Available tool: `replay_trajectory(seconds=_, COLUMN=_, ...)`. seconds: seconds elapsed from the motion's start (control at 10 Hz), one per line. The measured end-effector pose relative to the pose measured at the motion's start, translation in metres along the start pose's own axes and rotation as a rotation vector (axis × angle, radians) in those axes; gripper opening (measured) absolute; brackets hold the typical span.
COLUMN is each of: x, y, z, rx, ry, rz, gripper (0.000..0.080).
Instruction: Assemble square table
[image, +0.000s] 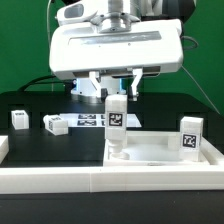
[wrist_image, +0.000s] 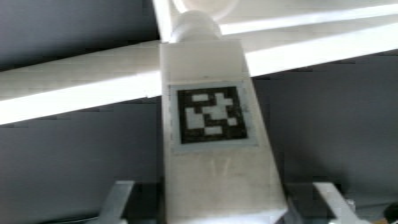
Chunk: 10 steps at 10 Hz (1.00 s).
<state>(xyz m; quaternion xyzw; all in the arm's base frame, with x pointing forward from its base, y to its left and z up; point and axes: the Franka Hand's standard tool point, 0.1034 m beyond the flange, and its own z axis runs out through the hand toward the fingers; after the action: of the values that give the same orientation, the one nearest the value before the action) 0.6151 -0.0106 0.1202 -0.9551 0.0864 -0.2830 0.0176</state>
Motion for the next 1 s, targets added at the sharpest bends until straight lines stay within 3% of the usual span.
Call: replay_trajectory(seconds=1.0, x=-0.014, y=-0.003, z=0.009, rx=0.0, ry=-0.023, rz=-0.009, gripper=0.0291)
